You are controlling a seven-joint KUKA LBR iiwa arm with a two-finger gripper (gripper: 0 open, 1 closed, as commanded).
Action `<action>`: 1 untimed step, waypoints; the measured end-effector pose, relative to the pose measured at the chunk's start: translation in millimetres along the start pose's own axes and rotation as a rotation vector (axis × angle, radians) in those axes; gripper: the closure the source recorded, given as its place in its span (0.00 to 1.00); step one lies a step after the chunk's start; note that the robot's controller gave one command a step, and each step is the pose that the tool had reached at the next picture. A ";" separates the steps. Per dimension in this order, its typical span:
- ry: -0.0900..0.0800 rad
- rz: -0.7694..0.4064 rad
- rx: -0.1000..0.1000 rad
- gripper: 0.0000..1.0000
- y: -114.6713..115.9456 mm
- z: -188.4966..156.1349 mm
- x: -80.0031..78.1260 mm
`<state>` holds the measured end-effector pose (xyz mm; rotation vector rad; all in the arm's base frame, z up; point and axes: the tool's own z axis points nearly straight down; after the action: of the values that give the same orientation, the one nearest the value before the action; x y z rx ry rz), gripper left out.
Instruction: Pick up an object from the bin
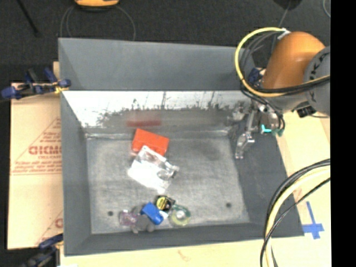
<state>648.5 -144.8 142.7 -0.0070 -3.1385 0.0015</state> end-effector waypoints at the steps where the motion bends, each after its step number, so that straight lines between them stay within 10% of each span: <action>1: -0.006 -0.123 -0.003 0.00 80.6 12.6 -0.7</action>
Offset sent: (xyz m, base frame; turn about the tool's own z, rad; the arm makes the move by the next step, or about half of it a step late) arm 0.0000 0.0771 -0.0130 -0.1159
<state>649.6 -64.2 130.0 0.1859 -3.1389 -0.0031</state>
